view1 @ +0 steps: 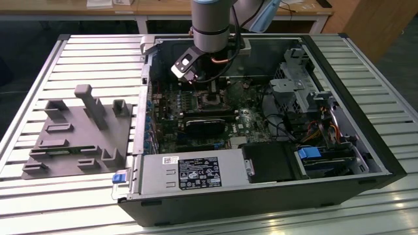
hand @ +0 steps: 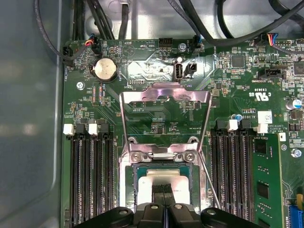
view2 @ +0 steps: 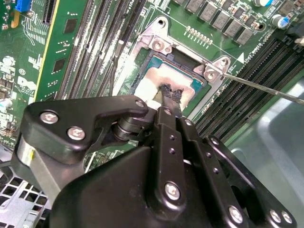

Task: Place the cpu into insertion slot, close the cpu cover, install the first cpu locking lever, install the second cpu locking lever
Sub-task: 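Place the cpu into insertion slot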

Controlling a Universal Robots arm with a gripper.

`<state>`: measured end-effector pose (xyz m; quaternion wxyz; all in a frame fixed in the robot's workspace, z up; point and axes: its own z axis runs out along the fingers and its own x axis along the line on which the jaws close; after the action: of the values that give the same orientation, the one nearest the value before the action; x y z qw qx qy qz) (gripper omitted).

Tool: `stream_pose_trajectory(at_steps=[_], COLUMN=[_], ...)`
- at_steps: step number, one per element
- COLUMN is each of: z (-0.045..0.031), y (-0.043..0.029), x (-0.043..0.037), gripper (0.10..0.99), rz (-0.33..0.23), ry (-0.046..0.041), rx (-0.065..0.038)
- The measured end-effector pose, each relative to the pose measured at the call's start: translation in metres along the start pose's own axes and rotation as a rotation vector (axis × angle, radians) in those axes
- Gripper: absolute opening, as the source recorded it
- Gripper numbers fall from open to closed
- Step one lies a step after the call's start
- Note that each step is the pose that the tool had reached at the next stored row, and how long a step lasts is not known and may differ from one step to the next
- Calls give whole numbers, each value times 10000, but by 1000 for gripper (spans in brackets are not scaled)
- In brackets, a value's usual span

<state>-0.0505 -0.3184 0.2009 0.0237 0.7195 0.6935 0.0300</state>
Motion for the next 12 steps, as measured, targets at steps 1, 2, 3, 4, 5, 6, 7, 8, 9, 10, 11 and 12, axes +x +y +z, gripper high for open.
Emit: stream_pose_trajectory(at_steps=[1, 2, 3, 4, 5, 6, 7, 8, 9, 10, 11, 12], z=[-20, -41, -63, -87, -113, -144, -173, -200, -229, -257, -286, -315], y=[1, 3, 4, 6, 8, 10, 13, 15, 16, 19, 21, 23], x=[0, 0, 0, 0, 0, 1, 1, 1, 1, 2, 2, 2], gripper=[102, 102, 102, 102, 102, 102, 102, 102, 102, 102, 102, 102], rz=[0, 0, -1, 0, 0, 0, 0, 0, 0, 0, 0, 0], ry=[-3, -4, -6, -6, -4, -4, -6, -5, -6, -5, -7, -6], rx=[2, 2, 3, 4, 3, 3, 4, 3, 4, 3, 4, 4])
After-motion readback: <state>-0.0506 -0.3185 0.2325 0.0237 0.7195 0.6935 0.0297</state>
